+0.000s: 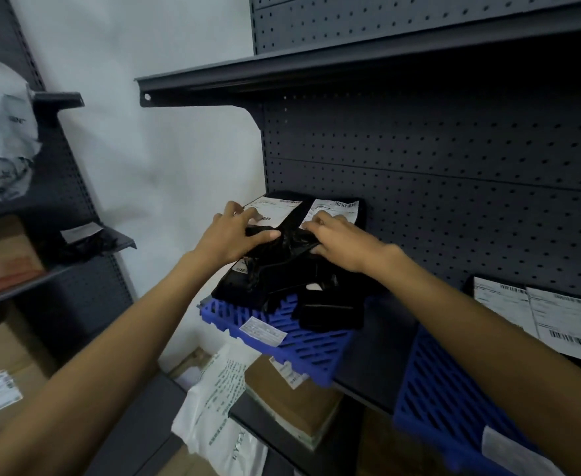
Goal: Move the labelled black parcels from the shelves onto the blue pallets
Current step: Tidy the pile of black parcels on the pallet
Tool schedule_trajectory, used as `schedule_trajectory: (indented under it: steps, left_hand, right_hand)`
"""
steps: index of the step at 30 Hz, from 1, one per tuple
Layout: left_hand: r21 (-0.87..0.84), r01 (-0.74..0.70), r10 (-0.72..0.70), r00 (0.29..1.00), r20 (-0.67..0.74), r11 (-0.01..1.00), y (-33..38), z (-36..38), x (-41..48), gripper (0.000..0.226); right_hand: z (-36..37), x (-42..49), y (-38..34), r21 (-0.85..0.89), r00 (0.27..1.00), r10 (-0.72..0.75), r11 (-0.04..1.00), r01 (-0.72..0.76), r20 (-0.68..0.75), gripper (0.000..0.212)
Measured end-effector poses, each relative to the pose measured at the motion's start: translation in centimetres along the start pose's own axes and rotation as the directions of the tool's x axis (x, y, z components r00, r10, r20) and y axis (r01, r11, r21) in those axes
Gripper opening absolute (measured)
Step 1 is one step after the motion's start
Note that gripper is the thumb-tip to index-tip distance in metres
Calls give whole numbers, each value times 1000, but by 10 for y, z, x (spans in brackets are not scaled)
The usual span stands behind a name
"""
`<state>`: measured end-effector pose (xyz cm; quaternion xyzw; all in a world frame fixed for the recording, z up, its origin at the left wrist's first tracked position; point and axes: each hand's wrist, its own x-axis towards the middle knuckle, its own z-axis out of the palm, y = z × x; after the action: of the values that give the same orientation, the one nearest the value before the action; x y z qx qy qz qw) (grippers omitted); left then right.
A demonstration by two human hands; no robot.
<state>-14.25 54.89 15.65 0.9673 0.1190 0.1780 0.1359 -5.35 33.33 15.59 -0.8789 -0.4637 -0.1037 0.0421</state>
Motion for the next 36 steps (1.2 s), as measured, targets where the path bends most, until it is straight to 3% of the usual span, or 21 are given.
schedule_trajectory:
  steps: [3,9,13,18,23,27,36]
  left_hand:
    - [54,-53,56,998,-41,997,1,-4,-1,54]
    - [213,-115,146,980,-133,970,33,10,-13,52]
    - [233,-125,178,959,-220,964,48,27,-18,51]
    - [214,-96,150,957,-249,972,43,47,-35,66]
    - [-83,-122,100,967,-235,989,30,76,-45,101]
    - [-183,-103,48,958,-284,978,25,83,-46,112]
    - [-304,-158,49,941,-336,939,-11,41,-24,87]
  right_hand:
    - [-10,-1,23,-9,995,-89,996,88,-48,50]
    - [-5,-25,76,185,973,-170,963,199,-159,49]
    - [20,-49,105,192,986,-164,968,163,-10,62]
    - [36,-53,104,196,989,-146,970,143,-3,106]
    - [52,-51,100,205,989,-80,973,105,-127,110]
    - [57,-54,93,250,984,-49,964,92,-173,103]
    - [36,-39,55,142,919,71,990,-16,-389,84]
